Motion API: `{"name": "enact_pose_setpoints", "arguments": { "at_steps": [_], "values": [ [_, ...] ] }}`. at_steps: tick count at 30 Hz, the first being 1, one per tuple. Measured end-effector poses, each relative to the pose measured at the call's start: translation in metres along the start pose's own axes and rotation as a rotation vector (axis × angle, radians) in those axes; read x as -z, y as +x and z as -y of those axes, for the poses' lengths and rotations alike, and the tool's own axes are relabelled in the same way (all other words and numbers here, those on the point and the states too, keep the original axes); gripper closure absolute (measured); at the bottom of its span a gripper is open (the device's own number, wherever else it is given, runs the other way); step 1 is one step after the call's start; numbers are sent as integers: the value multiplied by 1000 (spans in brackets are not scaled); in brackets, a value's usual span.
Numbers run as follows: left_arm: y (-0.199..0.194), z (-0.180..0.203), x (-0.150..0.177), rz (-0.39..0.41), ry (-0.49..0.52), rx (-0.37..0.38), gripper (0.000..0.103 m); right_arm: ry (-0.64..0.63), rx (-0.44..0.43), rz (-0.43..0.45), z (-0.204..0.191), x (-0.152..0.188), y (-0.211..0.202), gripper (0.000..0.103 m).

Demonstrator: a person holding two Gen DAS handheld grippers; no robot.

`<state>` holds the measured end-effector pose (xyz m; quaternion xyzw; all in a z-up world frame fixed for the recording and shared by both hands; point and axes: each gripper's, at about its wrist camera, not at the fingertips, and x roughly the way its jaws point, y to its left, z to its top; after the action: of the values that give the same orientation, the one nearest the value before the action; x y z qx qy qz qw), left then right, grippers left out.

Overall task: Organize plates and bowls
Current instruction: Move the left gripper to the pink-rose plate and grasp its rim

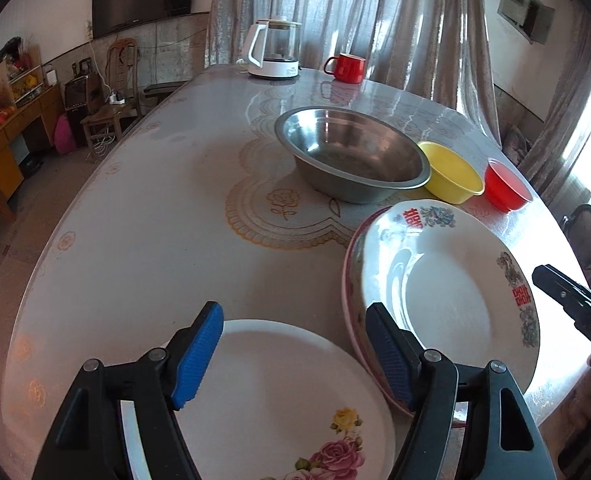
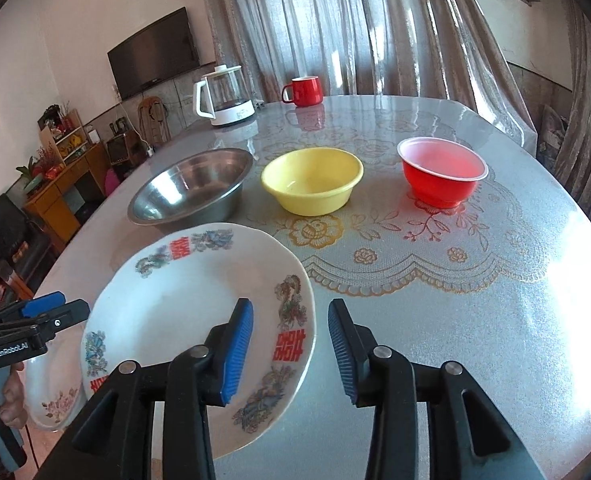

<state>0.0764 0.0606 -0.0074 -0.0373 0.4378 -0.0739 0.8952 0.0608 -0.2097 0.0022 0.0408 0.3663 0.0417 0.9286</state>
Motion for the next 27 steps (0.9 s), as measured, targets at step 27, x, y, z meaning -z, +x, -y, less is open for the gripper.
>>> {"name": "enact_pose_setpoints", "arguments": {
  "at_steps": [27],
  "values": [
    [-39, -117, 40, 38, -183, -55, 41, -272, -641, -403, -155, 59, 24, 55]
  ]
}}
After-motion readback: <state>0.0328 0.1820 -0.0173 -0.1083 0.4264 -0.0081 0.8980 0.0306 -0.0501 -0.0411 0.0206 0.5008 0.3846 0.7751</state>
